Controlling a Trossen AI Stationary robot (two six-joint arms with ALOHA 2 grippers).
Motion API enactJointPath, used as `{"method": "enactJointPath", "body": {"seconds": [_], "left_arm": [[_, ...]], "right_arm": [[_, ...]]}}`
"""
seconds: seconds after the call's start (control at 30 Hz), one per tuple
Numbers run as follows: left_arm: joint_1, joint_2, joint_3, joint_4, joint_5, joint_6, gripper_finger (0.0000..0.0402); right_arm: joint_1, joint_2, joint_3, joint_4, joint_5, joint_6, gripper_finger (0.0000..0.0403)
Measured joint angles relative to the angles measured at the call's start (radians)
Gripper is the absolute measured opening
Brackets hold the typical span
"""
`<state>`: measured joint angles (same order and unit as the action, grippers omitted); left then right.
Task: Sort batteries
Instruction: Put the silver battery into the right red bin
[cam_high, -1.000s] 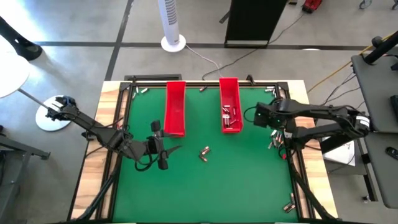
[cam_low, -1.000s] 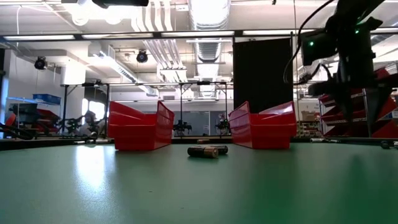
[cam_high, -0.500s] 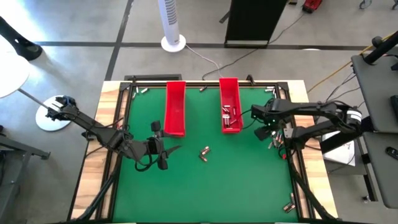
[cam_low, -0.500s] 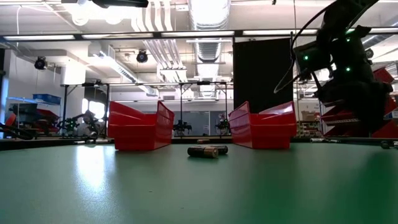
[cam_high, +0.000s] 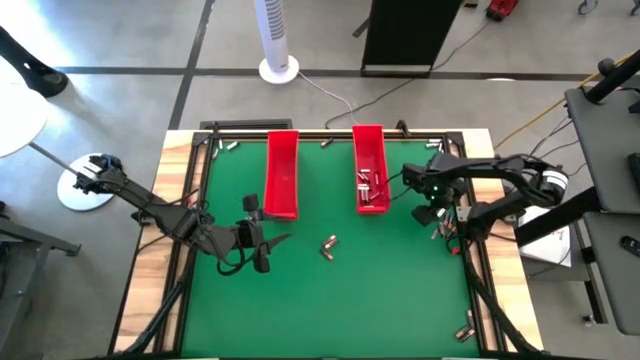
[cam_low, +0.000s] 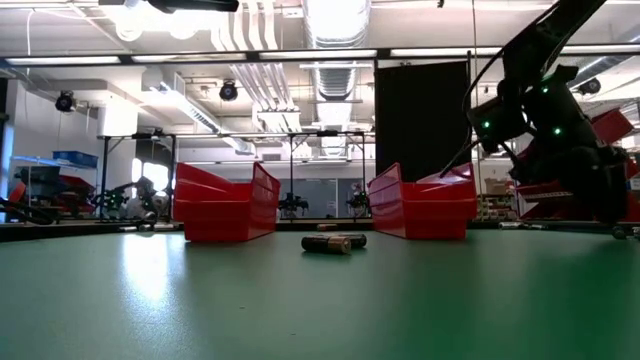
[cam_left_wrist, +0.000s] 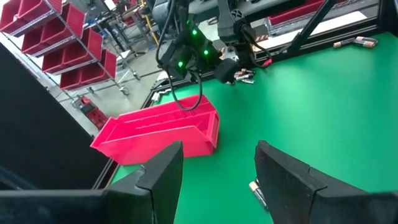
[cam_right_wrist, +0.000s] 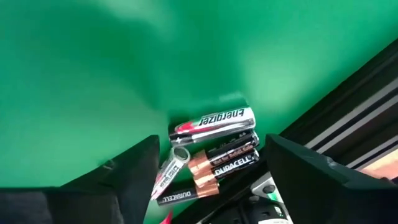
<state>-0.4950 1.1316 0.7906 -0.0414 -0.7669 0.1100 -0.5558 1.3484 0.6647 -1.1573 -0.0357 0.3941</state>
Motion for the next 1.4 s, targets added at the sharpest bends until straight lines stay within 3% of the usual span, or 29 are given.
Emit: {"method": "enactJointPath", "body": {"seconds": [0.9,1.4], "left_arm": [[0.000,0.000,0.000,0.000,0.000,-0.014,0.0180],[0.000,0.000,0.000,-0.001,0.000,-0.016,0.0180]], "right_arm": [[-0.107,0.217,0.037,0.011,-0.036,-0.168,0.0338],[-0.104,0.249,0.060,0.018,-0.044,-0.255,0.0300]]}}
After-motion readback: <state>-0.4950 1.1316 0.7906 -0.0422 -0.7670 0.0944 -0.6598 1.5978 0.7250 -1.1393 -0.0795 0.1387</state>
